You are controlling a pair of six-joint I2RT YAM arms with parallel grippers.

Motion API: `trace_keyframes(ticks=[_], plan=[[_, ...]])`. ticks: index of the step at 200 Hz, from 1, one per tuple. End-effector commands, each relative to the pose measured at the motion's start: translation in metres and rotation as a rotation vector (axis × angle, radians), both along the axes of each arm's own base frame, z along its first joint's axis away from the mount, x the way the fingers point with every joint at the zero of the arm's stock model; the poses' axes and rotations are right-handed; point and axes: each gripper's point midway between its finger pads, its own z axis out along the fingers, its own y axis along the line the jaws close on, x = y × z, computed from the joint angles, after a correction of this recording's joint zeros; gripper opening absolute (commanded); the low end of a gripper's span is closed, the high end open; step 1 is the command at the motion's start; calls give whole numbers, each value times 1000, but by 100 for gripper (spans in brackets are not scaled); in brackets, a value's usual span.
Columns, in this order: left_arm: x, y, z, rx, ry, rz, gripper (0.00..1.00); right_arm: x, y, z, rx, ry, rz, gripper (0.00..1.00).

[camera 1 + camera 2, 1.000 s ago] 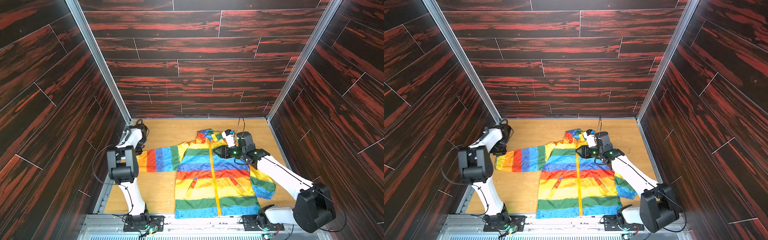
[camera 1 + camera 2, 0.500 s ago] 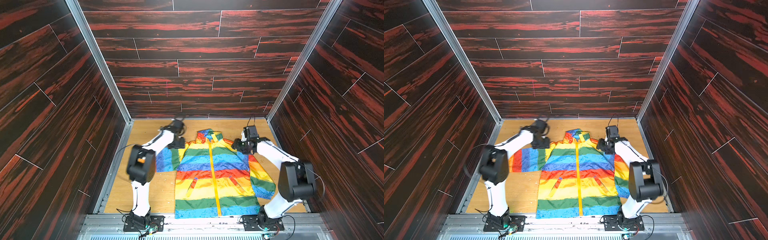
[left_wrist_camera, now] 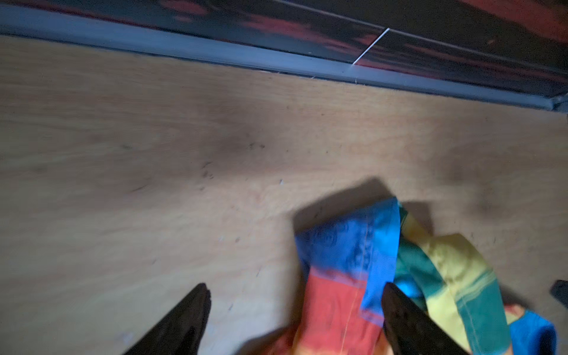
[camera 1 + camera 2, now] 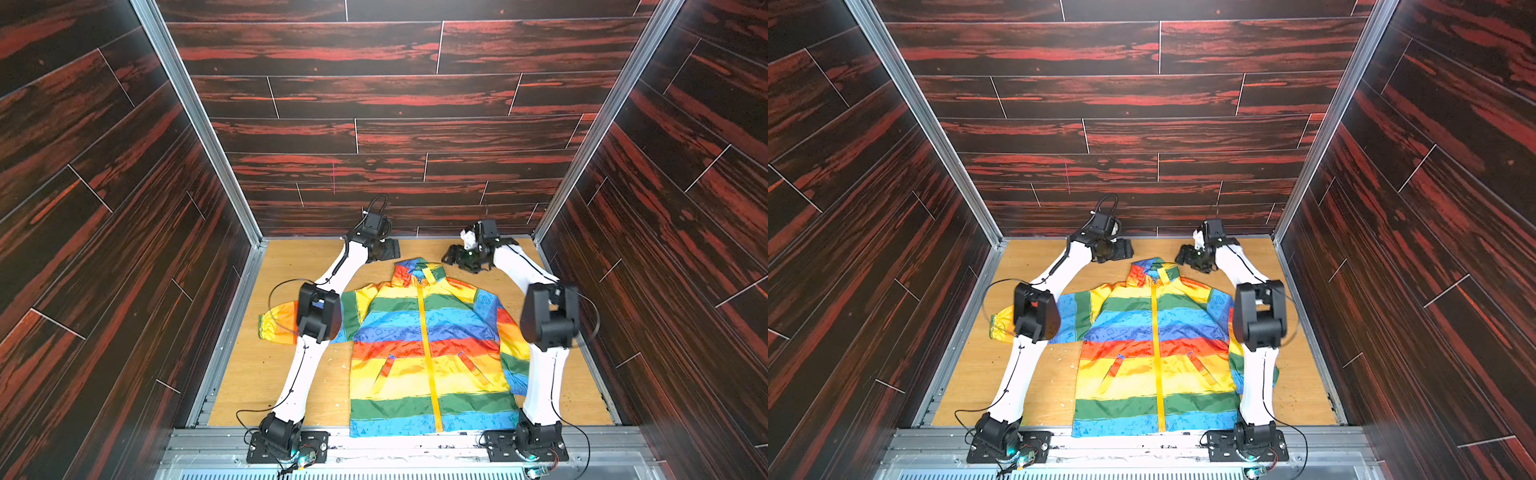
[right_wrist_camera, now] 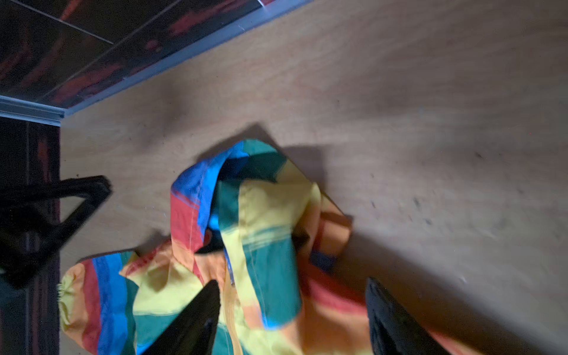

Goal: Unzip the jacket
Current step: Flatten out the jacket at the center of the board.

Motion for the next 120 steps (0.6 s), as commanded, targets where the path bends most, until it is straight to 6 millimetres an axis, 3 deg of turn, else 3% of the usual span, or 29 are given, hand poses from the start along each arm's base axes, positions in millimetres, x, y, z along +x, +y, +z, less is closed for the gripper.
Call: trace_keyframes(ticks=[1, 35, 60, 120], plan=[[-3, -12, -8, -78, 55, -11, 89, -3, 15, -30, 57, 128, 35, 77], [-4, -28, -28, -177, 108, -15, 89, 9, 27, -38, 131, 185, 26, 76], [-5, -46, -32, -276, 129, -45, 89, 7, 41, -45, 191, 242, 38, 75], [-8, -69, -42, -373, 153, -86, 85, -5, 34, -79, 136, 368, -11, 74]])
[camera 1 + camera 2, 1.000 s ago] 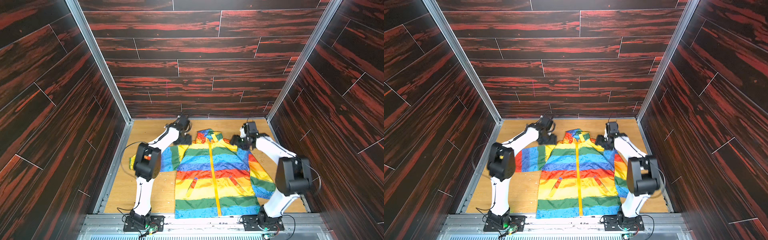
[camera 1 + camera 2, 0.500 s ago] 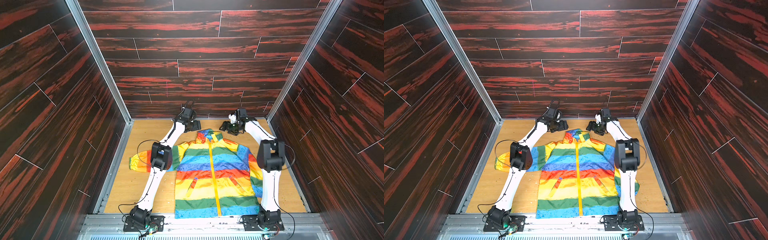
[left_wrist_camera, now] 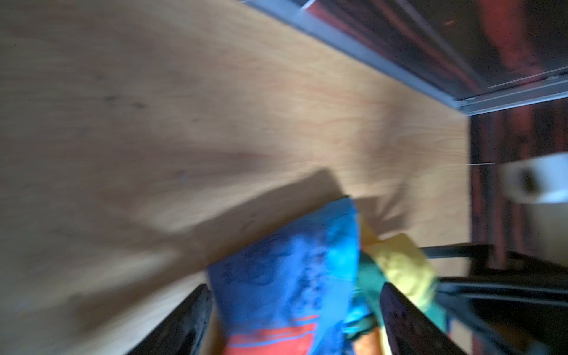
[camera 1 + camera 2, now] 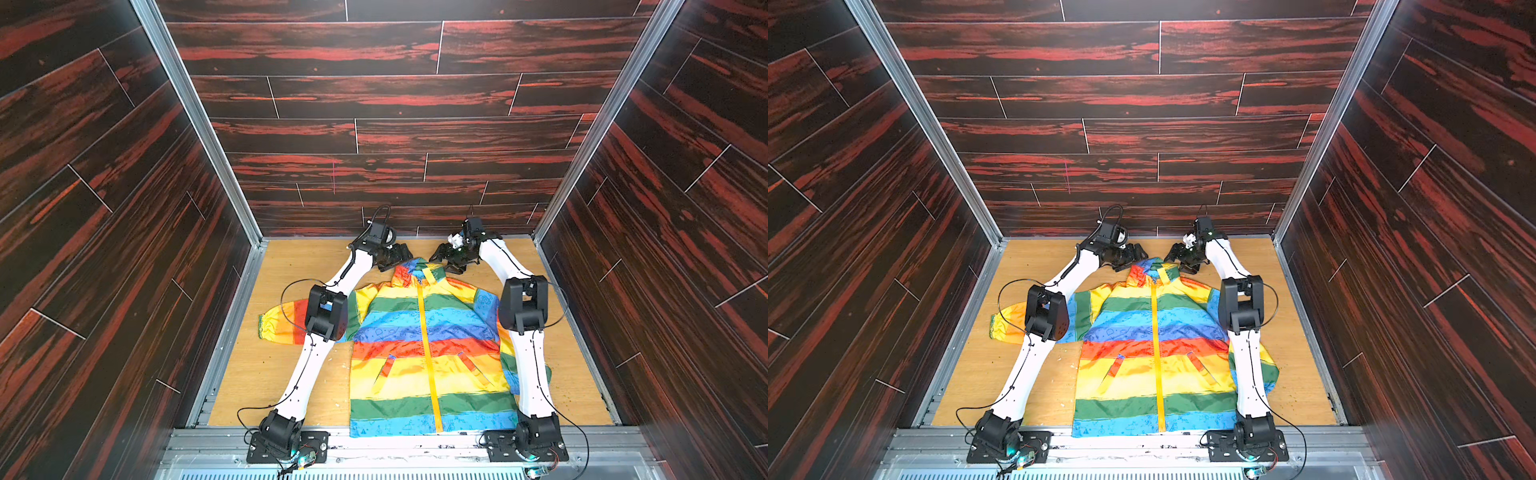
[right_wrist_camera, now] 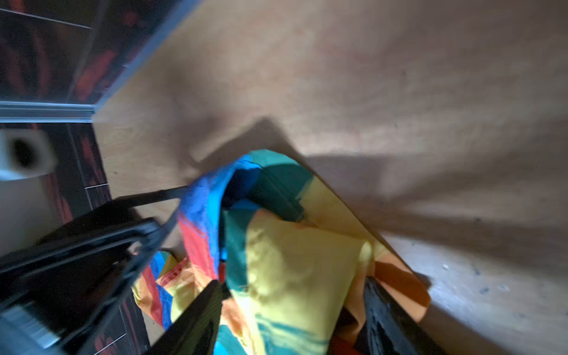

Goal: Unzip the jacket
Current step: Flatten out the jacket at the center of the board.

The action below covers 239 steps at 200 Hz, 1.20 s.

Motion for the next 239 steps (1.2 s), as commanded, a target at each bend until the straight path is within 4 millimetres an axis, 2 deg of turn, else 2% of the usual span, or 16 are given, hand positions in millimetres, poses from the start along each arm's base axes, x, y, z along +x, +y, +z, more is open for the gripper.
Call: trace_keyframes(ticks=[1, 43, 58, 67, 87, 110, 130, 147, 186, 217, 239], plan=[[-7, -15, -16, -52, 42, -28, 85, -18, 0, -31, -15, 130, -7, 74], [-13, -18, -35, -44, 80, -29, 83, -26, 22, -29, 90, 155, 36, 74], [-14, -19, -40, -45, 89, -33, 79, -24, 27, -28, 120, 151, 41, 71], [-15, -19, -42, -47, 94, -38, 74, -23, 26, -29, 115, 148, 37, 66], [-17, -21, -40, -48, 91, -50, 51, -19, 26, -22, 114, 116, 41, 50], [-13, -18, -13, -31, 30, -54, 18, -11, 26, 0, 119, 33, 45, 29], [-10, -16, 27, -22, -46, -58, 0, -7, 26, 30, 123, -63, 55, 16], [-14, -14, 64, -9, -111, -81, 0, -9, 26, 56, 114, -153, 67, 13], [-55, -4, 117, 151, -206, -140, 0, -33, 20, 101, -32, -406, 88, 13], [-87, 4, 164, 253, -379, -108, 0, -58, 6, 152, -121, -630, 34, 15], [-113, 12, 184, 330, -485, -76, 0, -79, 4, 183, -150, -776, 15, 16]])
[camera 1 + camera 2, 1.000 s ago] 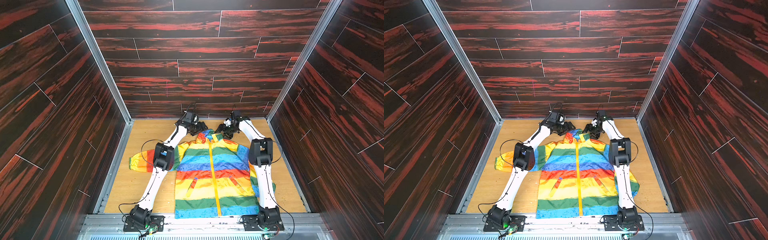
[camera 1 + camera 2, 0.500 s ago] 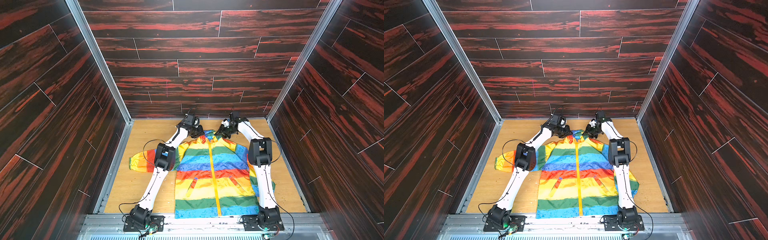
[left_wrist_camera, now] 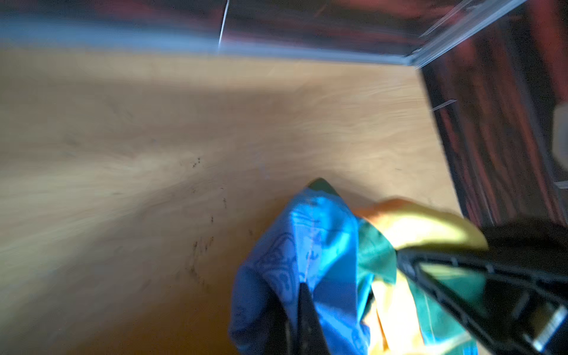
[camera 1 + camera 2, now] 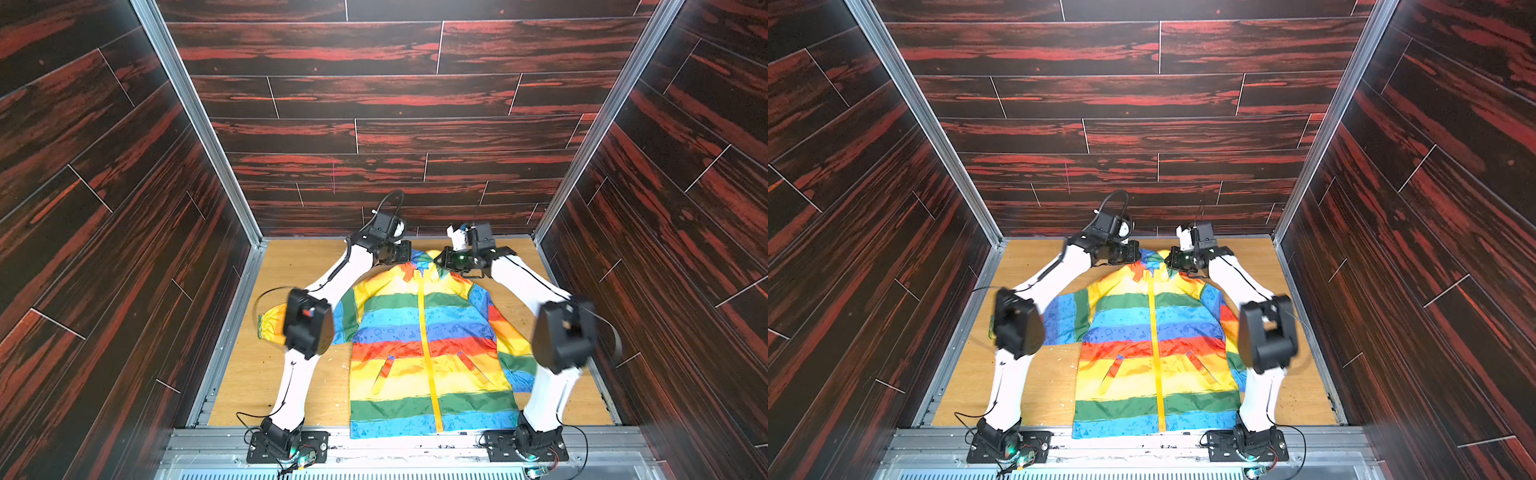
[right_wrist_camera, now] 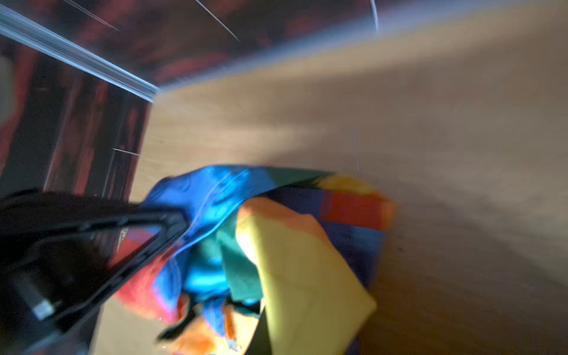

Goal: Unzip the jacket
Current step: Flatten out the jacket at the center of the board.

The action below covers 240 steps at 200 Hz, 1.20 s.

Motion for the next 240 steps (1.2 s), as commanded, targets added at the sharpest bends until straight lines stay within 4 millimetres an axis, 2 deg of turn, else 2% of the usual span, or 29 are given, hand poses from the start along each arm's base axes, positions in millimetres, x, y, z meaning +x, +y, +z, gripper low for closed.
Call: trace_keyframes(ticks=[1, 19, 31, 42, 53, 57, 61, 69, 72, 77, 83, 92, 116, 128, 149, 168, 191, 210, 240], plan=[[-12, 16, 44, 94, -217, 49, 0, 1, -15, 49, -53, -258, -75, 16], [-36, 18, 64, 130, -350, 43, 0, -16, -16, 58, -76, -338, -90, 17], [-45, 20, 64, 166, -433, 58, 10, -20, -19, 48, -72, -336, -118, 19], [-43, 29, 43, 210, -434, 106, 23, -15, -22, 22, -87, -257, -153, 28], [-33, 45, 0, 291, -361, 183, 43, -4, -21, -19, -151, -101, -157, 38], [-29, 50, -22, 326, -312, 193, 50, 0, -20, -35, -177, -41, -155, 41], [-26, 55, -42, 361, -258, 203, 56, 1, -20, -50, -205, 20, -160, 48], [-22, 64, -67, 411, -156, 242, 68, 3, -26, -74, -245, 114, -203, 61], [-25, 68, -77, 437, -108, 239, 72, 3, -28, -80, -255, 135, -215, 69], [-24, 69, -82, 452, -80, 244, 77, 3, -29, -85, -256, 149, -220, 80], [-25, 70, -81, 454, -77, 247, 87, 2, -30, -86, -252, 151, -232, 90], [-25, 71, -71, 422, -108, 263, 99, 2, -33, -81, -246, 136, -248, 94], [-20, 80, -47, 374, -184, 313, 100, 6, -42, -66, -257, 107, -280, 94], [-18, 87, -47, 383, -169, 326, 100, 7, -52, -64, -272, 115, -317, 93], [-13, 99, -52, 359, -132, 359, 100, 8, -64, -73, -275, 181, -344, 82], [3, 98, -55, 206, -48, 356, 100, 11, -43, -78, -232, 225, -215, 80], [25, 76, -48, 10, 27, 309, 100, 12, -13, -86, -185, 276, -66, 82], [38, 62, -58, -90, 96, 274, 100, 16, -12, -103, -231, 331, -62, 82], [56, 63, -87, -103, 180, 321, 100, 24, -5, -118, -342, 346, -53, 81]])
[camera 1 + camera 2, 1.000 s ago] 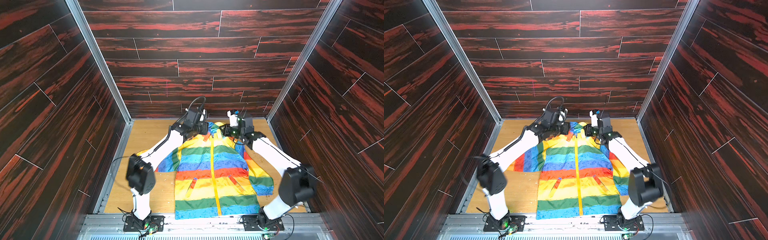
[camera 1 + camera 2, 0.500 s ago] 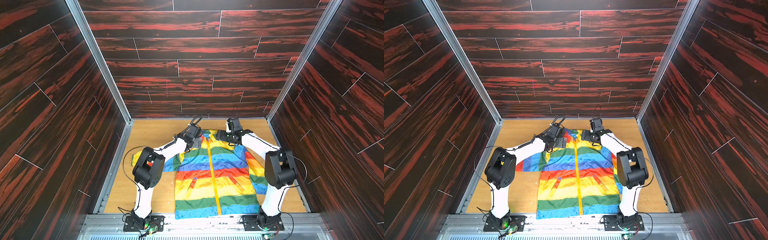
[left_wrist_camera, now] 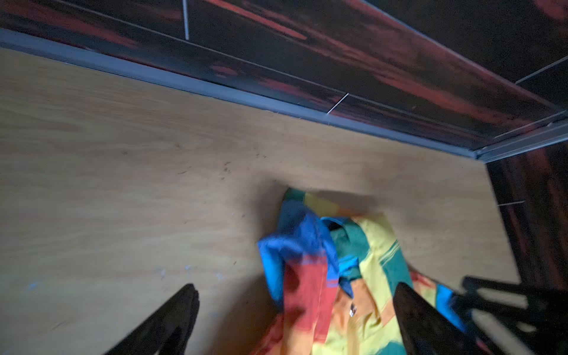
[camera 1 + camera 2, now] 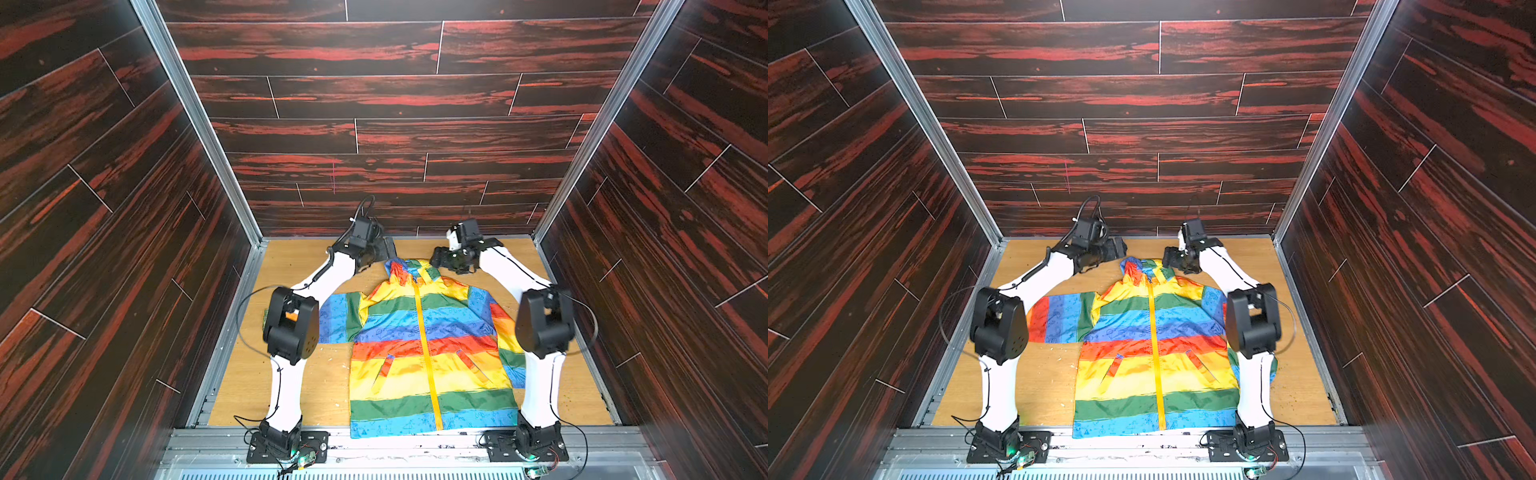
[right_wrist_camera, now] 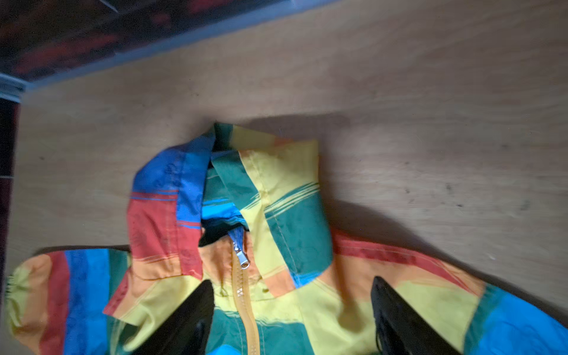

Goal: Unzip the jacket
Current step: Flatten out the jacket at the center of the board.

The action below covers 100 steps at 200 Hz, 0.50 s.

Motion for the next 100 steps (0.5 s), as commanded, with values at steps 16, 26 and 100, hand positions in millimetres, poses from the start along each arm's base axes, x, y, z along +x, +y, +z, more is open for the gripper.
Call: trace_keyframes(ticks=[16, 26, 100], plan=[[4, -21, -46, -118, 182, -4, 100, -2, 8, -42, -101, 142, 26, 81], [8, -26, -52, -152, 207, -3, 100, 3, 9, -43, -103, 147, 18, 81], [12, -41, -73, -426, 390, 74, 100, 6, 11, -36, -86, 127, 8, 81]])
